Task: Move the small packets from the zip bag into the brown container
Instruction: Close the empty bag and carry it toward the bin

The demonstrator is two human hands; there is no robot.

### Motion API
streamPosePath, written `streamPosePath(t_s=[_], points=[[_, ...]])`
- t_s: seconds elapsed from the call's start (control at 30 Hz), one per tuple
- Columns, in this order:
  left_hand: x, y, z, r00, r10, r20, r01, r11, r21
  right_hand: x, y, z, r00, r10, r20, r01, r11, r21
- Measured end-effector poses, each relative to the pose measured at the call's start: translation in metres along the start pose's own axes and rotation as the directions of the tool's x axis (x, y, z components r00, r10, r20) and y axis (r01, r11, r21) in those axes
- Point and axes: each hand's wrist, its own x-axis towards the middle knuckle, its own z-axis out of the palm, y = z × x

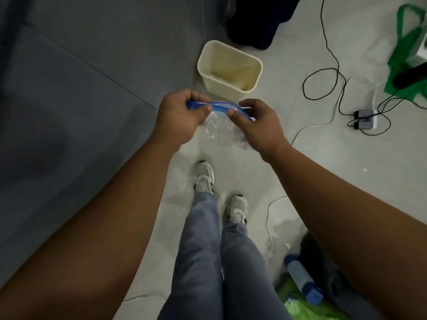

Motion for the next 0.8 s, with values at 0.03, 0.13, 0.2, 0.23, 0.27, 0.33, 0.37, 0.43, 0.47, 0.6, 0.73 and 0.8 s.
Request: streamPosePath(t_s=[0.03, 0.13, 0.2, 0.23, 0.27, 0.33, 0.37, 0.43, 0.47, 0.6, 0.73, 0.8], points=[[0.017, -0.007, 0.004, 1.000, -0.003, -0.002, 0.003, 1.000, 0.007, 0.015, 0.006, 0.003, 1.000, 0.006, -0.015, -0.006, 1.000, -0.016], [0.067, -0.026, 0.018, 0.999, -0.014, -0.045, 0.015, 1.000, 0.017, 0.065, 0.027, 0.009, 0.994, 0.061, -0.090, -0.061, 0.998, 0.013], [0.101, -0.041, 0.030, 0.995, -0.025, -0.092, 0.026, 1.000, 0.008, 0.100, 0.044, 0.012, 0.980, 0.109, -0.168, -0.103, 0.994, 0.044], [0.119, -0.049, 0.036, 0.992, -0.033, -0.123, 0.035, 0.999, 0.014, 0.118, 0.053, 0.014, 0.969, 0.131, -0.208, -0.124, 0.991, 0.045], [0.136, -0.056, 0.042, 0.987, -0.040, -0.154, 0.044, 0.999, 0.018, 0.135, 0.062, 0.016, 0.960, 0.152, -0.235, -0.148, 0.988, 0.038], [0.170, -0.070, 0.056, 0.976, -0.044, -0.211, 0.048, 0.999, 0.017, 0.169, 0.077, 0.022, 0.944, 0.203, -0.262, -0.202, 0.979, 0.030], [0.186, -0.075, 0.063, 0.972, -0.040, -0.232, 0.046, 0.999, 0.020, 0.184, 0.082, 0.025, 0.936, 0.232, -0.264, -0.229, 0.972, 0.043], [0.215, -0.085, 0.078, 0.967, -0.042, -0.250, 0.047, 0.999, 0.016, 0.213, 0.092, 0.032, 0.918, 0.292, -0.267, -0.284, 0.956, 0.069], [0.229, -0.089, 0.086, 0.966, -0.041, -0.254, 0.045, 0.999, 0.009, 0.226, 0.097, 0.034, 0.912, 0.311, -0.269, -0.303, 0.950, 0.072], [0.273, -0.105, 0.120, 0.974, -0.028, -0.227, 0.033, 0.999, 0.017, 0.270, 0.115, 0.035, 0.875, 0.391, -0.287, -0.392, 0.918, 0.054], [0.304, -0.125, 0.144, 0.984, -0.005, -0.179, 0.016, 0.998, 0.057, 0.300, 0.146, 0.038, 0.858, 0.443, -0.259, -0.417, 0.896, 0.153], [0.316, -0.134, 0.151, 0.986, 0.024, -0.167, -0.007, 0.995, 0.101, 0.308, 0.158, 0.041, 0.851, 0.463, -0.248, -0.409, 0.880, 0.241]])
